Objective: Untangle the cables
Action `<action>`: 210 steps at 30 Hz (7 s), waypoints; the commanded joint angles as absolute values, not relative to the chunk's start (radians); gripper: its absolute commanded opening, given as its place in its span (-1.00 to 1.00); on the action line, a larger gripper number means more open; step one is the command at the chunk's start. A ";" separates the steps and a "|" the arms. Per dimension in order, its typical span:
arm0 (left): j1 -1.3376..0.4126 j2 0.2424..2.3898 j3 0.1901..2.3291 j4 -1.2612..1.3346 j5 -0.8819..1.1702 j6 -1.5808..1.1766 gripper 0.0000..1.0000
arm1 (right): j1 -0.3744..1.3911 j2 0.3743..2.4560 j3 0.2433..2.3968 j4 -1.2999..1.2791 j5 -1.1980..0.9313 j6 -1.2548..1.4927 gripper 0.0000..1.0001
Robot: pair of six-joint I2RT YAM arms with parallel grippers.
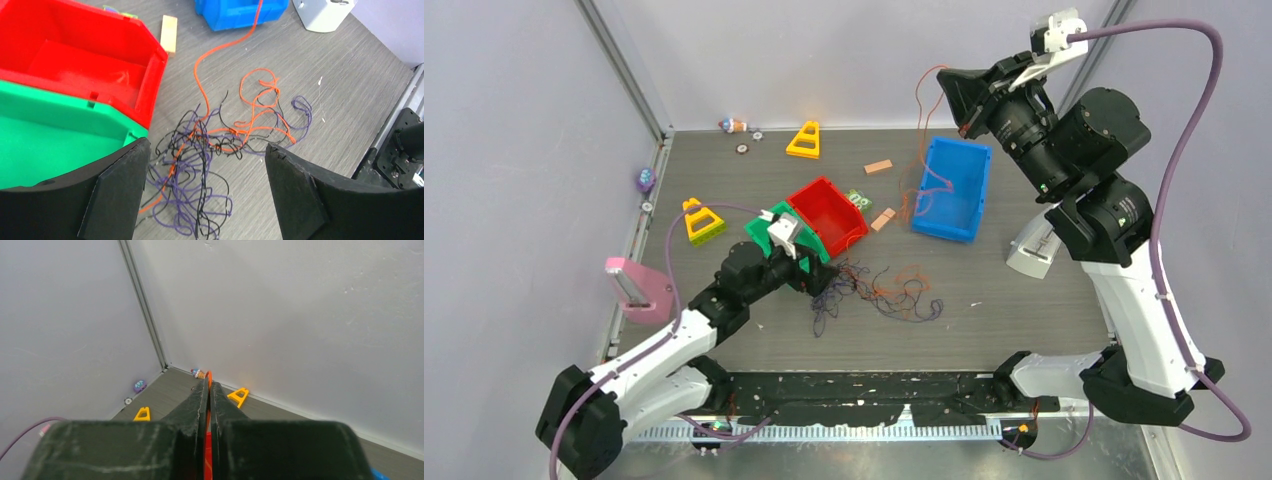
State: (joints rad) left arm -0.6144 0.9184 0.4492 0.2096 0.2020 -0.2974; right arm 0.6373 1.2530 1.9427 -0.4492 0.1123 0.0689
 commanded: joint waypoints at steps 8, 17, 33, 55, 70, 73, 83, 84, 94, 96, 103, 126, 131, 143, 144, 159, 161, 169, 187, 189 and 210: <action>-0.620 1.097 0.582 0.451 0.285 -0.189 0.95 | 0.631 1.215 1.951 -0.371 0.071 0.098 -0.90; -0.641 1.227 0.622 0.589 0.331 -0.124 0.98 | 0.632 1.221 1.964 -0.371 0.058 0.102 -0.89; -0.652 1.513 0.901 0.531 0.350 -0.229 -0.31 | 0.629 1.190 1.958 -0.373 0.073 0.119 -0.89; -0.451 0.796 0.280 0.159 -0.115 -0.506 -1.00 | 0.626 0.968 1.796 -0.279 0.549 -0.122 -0.90; -0.449 0.307 0.182 -0.006 -0.419 -0.517 -1.00 | 0.613 1.045 1.675 -0.353 0.674 -0.057 -0.90; -0.449 0.371 0.227 0.016 -0.317 -0.467 -1.00 | 0.606 1.036 1.594 -0.382 0.661 -0.025 -0.90; -0.479 0.597 0.376 0.063 -0.004 -0.392 -1.00 | 0.427 1.086 1.563 -0.461 0.468 0.102 -0.90; -0.496 0.607 0.388 0.059 -0.004 -0.382 -1.00 | 0.419 1.097 1.591 -0.464 0.443 0.108 -0.90; -0.642 0.682 0.471 0.071 -0.006 -0.286 -1.00 | 0.367 1.264 1.817 -0.461 0.364 0.090 -0.89; -0.658 0.716 0.484 0.079 0.011 -0.273 -1.00 | 0.360 1.289 1.853 -0.462 0.360 0.082 -0.89; -0.689 0.804 0.499 0.136 0.077 -0.262 -1.00 | 0.334 1.355 1.948 -0.462 0.361 0.065 -0.89; -0.705 0.992 0.558 0.163 0.225 -0.250 -1.00 | 0.256 1.425 1.688 -0.376 0.319 0.140 -0.90; -0.706 1.003 0.565 0.162 0.230 -0.249 -1.00 | 0.243 1.457 1.643 -0.371 0.319 0.154 -0.90; -0.706 1.006 0.573 0.148 0.214 -0.251 -1.00 | 0.225 1.549 1.554 -0.379 0.298 0.177 -0.90; -0.706 1.004 0.573 0.147 0.214 -0.255 -1.00 | 0.225 1.565 1.550 -0.381 0.304 0.180 -0.90; -0.706 0.990 0.586 0.121 0.225 -0.238 -1.00 | 0.219 1.872 1.438 -0.430 0.269 0.297 -0.90; -0.706 0.991 0.588 0.120 0.228 -0.241 -1.00 | 0.219 1.869 1.445 -0.434 0.260 0.293 -0.90; -0.706 0.967 0.598 0.095 0.234 -0.238 -1.00 | 0.222 1.699 1.395 -0.425 0.143 0.255 0.18; -0.710 0.941 0.719 -0.026 0.320 -0.232 -1.00 | 0.462 1.118 0.783 0.052 -0.321 0.205 0.99; -0.711 0.943 0.752 -0.060 0.336 -0.229 -1.00 | 0.507 1.083 0.702 0.128 -0.324 0.216 0.97; -0.712 0.996 1.118 -0.312 0.468 -0.309 -1.00 | 0.845 1.257 0.532 0.803 -0.360 0.222 0.91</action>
State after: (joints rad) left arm -0.7078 0.9825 1.0378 -0.2897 0.4351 -0.2710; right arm 0.7959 1.1862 0.4744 0.5869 -0.3401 0.2165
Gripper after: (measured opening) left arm 0.005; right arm 0.960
